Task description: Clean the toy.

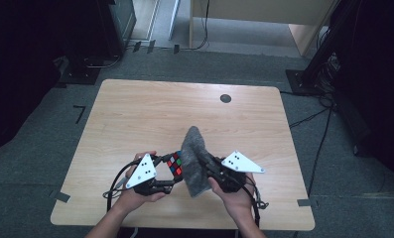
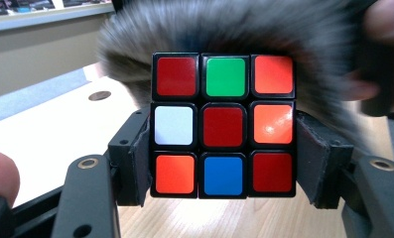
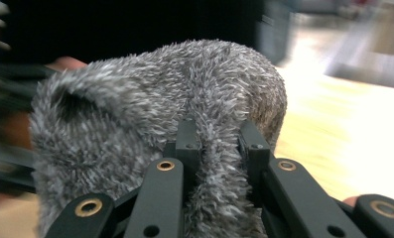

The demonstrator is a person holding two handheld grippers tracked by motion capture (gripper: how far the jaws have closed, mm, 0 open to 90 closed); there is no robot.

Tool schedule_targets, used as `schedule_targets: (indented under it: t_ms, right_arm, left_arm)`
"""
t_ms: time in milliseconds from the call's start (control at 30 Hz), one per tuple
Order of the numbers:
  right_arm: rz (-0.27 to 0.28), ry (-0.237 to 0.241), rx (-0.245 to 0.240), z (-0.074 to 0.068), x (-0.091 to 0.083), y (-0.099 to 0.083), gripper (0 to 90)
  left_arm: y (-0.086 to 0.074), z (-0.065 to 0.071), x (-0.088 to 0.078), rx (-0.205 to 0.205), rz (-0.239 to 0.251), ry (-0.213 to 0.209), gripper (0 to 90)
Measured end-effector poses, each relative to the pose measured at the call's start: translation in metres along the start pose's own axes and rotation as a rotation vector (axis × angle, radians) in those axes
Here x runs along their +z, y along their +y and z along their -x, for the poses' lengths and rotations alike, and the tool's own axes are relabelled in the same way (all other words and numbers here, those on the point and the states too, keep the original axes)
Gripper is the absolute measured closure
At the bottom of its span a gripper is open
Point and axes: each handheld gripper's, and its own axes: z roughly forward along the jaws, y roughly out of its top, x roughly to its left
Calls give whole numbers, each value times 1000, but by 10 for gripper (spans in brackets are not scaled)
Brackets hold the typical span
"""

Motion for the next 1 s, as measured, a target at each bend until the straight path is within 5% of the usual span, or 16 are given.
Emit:
schedule_targets:
  t_ms: [100,200,300,367,400,467,600,700,867,933,1000]
  right_arm:
    - [-32,-97,-1,15,0,-6,770]
    - [23,-55,42,13,-7,0,768]
    - [79,46,-22,-9,-11,10,764]
    - [67,66,-82,-21,-8,11,764]
    - [44,55,-103,-23,-5,9,762]
    - [38,36,-63,-15,-1,2,763]
    - [-45,-107,-21,12,4,-9,765]
    - [12,-74,44,15,-4,-4,765]
    - [109,87,-40,-17,-11,10,762]
    - [80,76,-81,-22,-6,8,762]
    - [61,47,-53,-13,-1,2,762]
  left_arm:
    - [0,-4,-1,-10,8,7,346]
    - [-2,-2,2,23,-27,24,346]
    - [-3,3,6,38,-37,10,346]
    - [-1,6,5,35,-20,-9,346]
    - [0,6,4,38,-26,-7,346]
    - [0,6,3,45,-30,1,346]
    - [1,-3,-2,-11,16,-8,346]
    - [-1,-4,-1,21,-16,25,346]
    - [-1,3,4,29,-15,-2,346]
    - [1,5,3,33,-9,-18,346]
    - [1,6,2,43,-17,-8,346]
